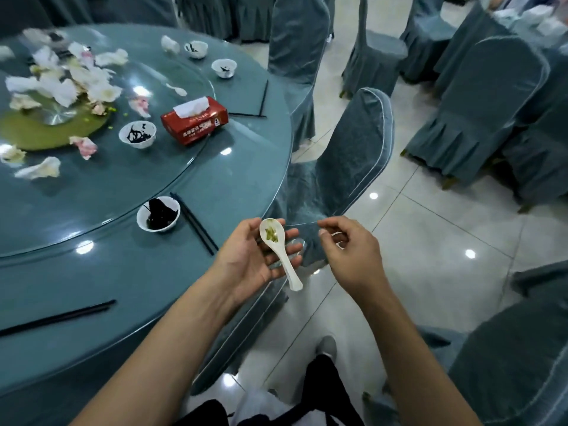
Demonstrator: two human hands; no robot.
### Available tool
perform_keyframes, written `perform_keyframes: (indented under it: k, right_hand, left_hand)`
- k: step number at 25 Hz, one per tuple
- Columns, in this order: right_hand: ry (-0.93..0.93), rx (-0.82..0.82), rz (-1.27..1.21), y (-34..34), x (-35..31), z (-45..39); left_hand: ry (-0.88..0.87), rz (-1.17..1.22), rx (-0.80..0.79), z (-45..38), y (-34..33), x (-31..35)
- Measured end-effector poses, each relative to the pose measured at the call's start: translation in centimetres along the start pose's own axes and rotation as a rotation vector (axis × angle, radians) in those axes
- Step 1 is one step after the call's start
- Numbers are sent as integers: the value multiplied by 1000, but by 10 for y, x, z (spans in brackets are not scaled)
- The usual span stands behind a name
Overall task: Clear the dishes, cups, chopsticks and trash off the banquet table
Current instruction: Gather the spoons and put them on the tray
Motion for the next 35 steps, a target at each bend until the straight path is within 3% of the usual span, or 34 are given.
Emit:
perform_keyframes:
  k: [11, 26, 35]
  right_hand:
    - [69, -164, 4, 89, 53, -142]
    - [-17, -2, -33, 241, 160, -260]
    - [-51, -18, 51, 310, 197, -380]
  left_hand:
    - [-85, 101, 103, -121, -98, 1]
    - [-21, 10, 13, -288, -243, -7]
    - [-24, 13, -32, -414, -317, 26]
Point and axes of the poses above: each hand's wrist, its own z-axis away from the middle knuckle, its own y-axis out of the back of the hand, x = y × z, the point moved 8 cm from there along -z, towards the middle knuckle, and after that the axes turned 9 degrees about -x, right-handed, at the moved point
